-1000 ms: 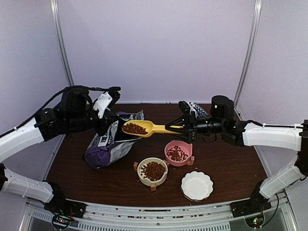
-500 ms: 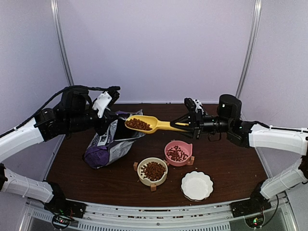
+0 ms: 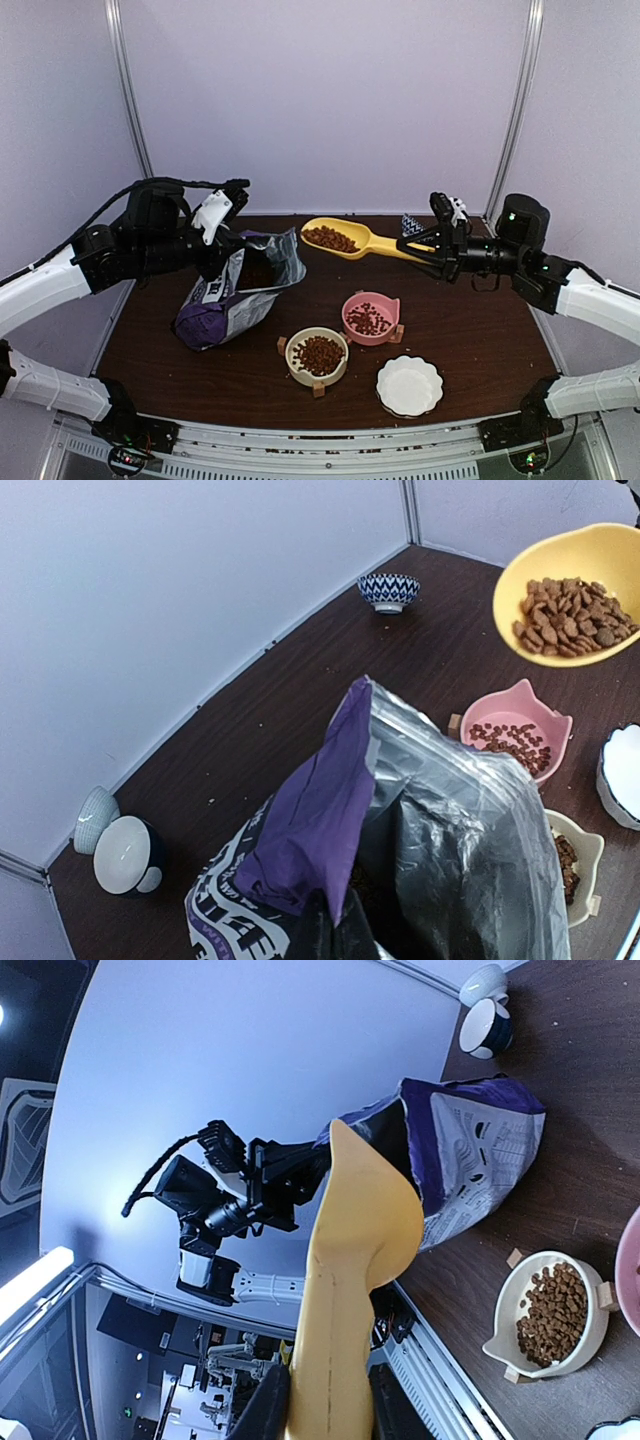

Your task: Serve the pet food

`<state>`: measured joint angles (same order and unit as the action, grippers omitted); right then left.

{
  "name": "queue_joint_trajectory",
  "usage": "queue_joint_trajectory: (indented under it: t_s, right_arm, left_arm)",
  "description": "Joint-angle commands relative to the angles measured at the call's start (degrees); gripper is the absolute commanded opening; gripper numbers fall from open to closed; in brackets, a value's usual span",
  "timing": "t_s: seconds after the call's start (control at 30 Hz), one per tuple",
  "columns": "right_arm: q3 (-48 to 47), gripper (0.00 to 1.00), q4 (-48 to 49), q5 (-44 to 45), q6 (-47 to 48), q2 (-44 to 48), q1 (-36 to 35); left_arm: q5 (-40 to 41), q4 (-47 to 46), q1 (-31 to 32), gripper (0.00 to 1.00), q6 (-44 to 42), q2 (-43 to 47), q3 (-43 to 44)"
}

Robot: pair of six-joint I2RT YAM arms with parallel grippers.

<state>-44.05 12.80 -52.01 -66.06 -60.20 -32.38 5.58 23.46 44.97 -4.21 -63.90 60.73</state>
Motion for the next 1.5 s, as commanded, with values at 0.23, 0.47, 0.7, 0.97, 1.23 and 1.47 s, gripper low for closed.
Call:
queue_joint_trajectory:
  t_s: [0.23, 0.47, 0.7, 0.97, 1.23, 1.47]
  right_arm:
    - [12.2, 0.05, 0.2, 1.9, -1.2, 7.8, 6.7]
    - [18.0, 0.05, -2.7, 1.0, 1.0, 9.7, 11.8]
    - [18.5, 0.05, -12.4, 1.1, 7.4, 10.3, 14.4]
    - [13.4, 0.06, -25.6, 3.6, 17.1, 8.9, 14.9]
    - [2.8, 0.05, -43.1, 6.0, 29.0, 4.2, 14.9]
    - [-4.4, 0.05, -54.1, 8.9, 36.1, 1.9, 14.9]
  left_arm:
    - [1.3, -3.1, -0.2, 0.0, 0.2, -0.5, -0.1]
    - [1.0, -3.2, -0.2, 0.0, 0.3, -1.1, 0.0]
    - [0.9, -3.2, -0.2, 0.0, 0.3, -1.6, 0.1]
    - [0.8, -3.2, -0.2, 0.0, 0.3, -1.8, 0.0]
    - [0.9, -3.1, -0.2, 0.0, 0.3, -1.8, 0.1]
    - [0.9, -3.1, -0.2, 0.0, 0.2, -1.9, 0.1]
